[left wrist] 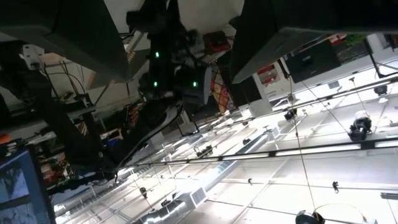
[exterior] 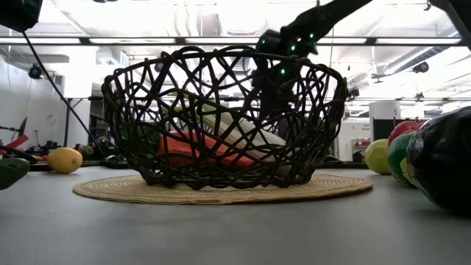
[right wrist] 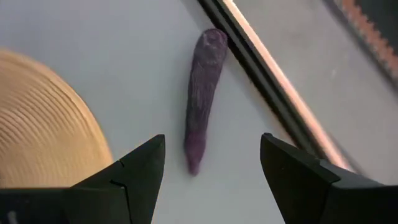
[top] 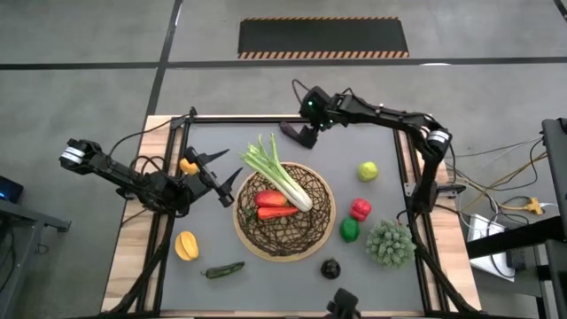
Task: Build produce basket
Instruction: Put the eggplant into the wire basket
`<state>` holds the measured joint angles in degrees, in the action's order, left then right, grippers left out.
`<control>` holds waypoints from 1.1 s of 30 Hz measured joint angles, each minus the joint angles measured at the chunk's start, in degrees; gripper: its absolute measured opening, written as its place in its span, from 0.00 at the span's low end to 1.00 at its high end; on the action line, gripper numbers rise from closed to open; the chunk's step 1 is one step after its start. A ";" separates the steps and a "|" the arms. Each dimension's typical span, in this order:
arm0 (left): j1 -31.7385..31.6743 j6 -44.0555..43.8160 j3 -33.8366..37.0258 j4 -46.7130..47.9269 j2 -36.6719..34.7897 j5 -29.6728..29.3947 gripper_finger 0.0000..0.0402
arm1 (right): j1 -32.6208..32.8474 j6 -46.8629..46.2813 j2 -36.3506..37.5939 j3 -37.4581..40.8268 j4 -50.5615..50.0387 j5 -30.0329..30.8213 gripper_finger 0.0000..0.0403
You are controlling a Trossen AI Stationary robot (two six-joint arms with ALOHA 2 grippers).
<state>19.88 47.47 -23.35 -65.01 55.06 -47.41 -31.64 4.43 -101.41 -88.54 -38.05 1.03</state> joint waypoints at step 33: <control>0.04 2.40 0.00 -0.07 0.01 -0.21 0.65 | -1.79 10.01 -5.54 12.65 24.13 -5.54 0.60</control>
<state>19.92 49.87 -23.35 -65.08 55.07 -47.62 -33.43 14.44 -106.96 -75.89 -13.92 -4.51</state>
